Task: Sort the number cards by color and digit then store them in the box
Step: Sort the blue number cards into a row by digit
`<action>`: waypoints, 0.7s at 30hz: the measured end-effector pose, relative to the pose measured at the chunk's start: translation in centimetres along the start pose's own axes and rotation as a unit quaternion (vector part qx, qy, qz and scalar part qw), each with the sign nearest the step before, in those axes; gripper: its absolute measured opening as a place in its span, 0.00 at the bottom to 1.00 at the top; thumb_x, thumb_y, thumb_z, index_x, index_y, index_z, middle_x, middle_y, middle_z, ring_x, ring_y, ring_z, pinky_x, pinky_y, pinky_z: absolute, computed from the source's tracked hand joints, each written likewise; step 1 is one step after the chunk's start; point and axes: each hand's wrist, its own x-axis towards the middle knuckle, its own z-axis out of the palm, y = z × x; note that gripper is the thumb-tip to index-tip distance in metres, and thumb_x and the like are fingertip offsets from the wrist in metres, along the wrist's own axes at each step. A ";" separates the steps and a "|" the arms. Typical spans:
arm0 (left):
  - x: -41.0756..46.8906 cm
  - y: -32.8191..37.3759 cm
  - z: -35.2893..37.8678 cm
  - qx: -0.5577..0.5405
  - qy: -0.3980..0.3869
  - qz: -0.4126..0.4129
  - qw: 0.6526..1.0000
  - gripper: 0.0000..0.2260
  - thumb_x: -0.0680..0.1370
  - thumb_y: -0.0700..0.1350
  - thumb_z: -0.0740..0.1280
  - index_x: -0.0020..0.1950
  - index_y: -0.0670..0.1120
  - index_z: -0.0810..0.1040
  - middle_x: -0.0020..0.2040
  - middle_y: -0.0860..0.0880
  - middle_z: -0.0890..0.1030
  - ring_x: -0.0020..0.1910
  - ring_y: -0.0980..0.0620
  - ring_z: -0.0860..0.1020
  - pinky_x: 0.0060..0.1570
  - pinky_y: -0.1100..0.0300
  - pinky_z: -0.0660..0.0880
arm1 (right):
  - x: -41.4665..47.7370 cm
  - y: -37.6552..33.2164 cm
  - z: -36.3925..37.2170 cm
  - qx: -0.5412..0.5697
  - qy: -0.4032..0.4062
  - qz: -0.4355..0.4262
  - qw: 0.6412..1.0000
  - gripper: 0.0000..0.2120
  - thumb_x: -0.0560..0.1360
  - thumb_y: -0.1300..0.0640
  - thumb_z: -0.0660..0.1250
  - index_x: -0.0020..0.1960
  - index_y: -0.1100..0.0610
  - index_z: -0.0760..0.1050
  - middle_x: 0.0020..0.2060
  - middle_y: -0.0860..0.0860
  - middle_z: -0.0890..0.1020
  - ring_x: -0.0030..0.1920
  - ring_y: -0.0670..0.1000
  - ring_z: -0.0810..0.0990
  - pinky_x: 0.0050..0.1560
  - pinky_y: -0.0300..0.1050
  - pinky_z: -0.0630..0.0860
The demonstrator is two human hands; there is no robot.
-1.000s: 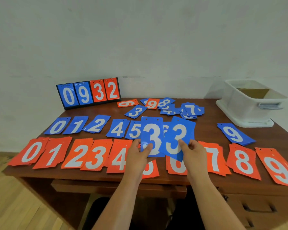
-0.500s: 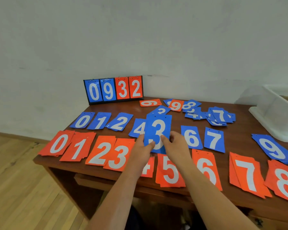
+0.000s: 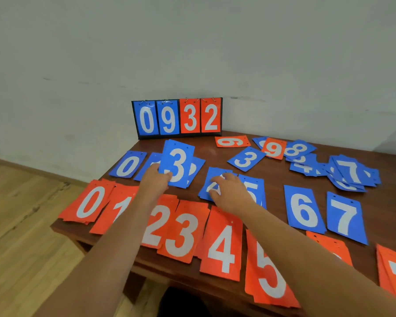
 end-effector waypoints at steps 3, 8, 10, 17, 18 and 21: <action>1.3 0.0 0.7 0.018 -0.012 0.006 1.000 0.13 0.79 0.43 0.67 0.62 0.43 0.74 0.59 0.43 0.78 0.54 0.44 0.79 0.55 0.46 0.80 | 1.7 0.7 1.3 -0.070 -0.047 -0.006 0.996 0.26 0.79 0.38 0.56 0.76 0.39 0.59 0.78 0.56 0.54 0.78 0.60 0.48 0.75 0.65 0.45; 2.0 0.1 3.0 0.051 -0.041 0.028 0.997 0.09 0.78 0.41 0.67 0.57 0.43 0.74 0.57 0.41 0.80 0.52 0.44 0.80 0.51 0.48 0.80 | 1.5 3.1 1.9 -0.094 -0.059 -0.007 0.994 0.26 0.78 0.32 0.51 0.75 0.33 0.56 0.79 0.50 0.51 0.79 0.55 0.44 0.73 0.70 0.41; 2.1 0.2 4.2 0.076 -0.063 0.047 0.994 0.12 0.78 0.41 0.67 0.62 0.41 0.74 0.59 0.42 0.79 0.52 0.45 0.78 0.47 0.52 0.76 | 0.8 4.5 1.6 -0.089 -0.049 -0.011 0.995 0.26 0.78 0.32 0.51 0.75 0.32 0.55 0.79 0.49 0.51 0.79 0.53 0.44 0.73 0.70 0.40; 2.1 0.5 8.1 0.197 -0.105 0.078 0.972 0.20 0.80 0.39 0.62 0.72 0.42 0.64 0.58 0.42 0.77 0.48 0.50 0.74 0.41 0.58 0.71 | -0.4 7.7 0.6 -0.073 -0.037 -0.021 0.996 0.26 0.77 0.31 0.52 0.74 0.32 0.57 0.79 0.48 0.53 0.79 0.52 0.46 0.75 0.65 0.42; 2.1 0.5 8.5 0.222 -0.101 0.089 0.966 0.20 0.81 0.39 0.61 0.72 0.41 0.64 0.53 0.43 0.76 0.44 0.52 0.73 0.36 0.60 0.69 | -0.3 7.9 0.7 -0.071 -0.032 -0.020 0.997 0.27 0.77 0.31 0.52 0.74 0.33 0.57 0.79 0.48 0.53 0.79 0.52 0.47 0.76 0.64 0.43; 2.0 0.5 9.3 0.288 -0.080 0.117 0.947 0.19 0.81 0.41 0.62 0.71 0.39 0.65 0.52 0.41 0.78 0.44 0.51 0.76 0.37 0.59 0.69 | 0.0 8.2 0.7 -0.068 -0.025 -0.019 0.997 0.28 0.76 0.31 0.54 0.74 0.35 0.59 0.79 0.48 0.55 0.79 0.53 0.49 0.75 0.65 0.44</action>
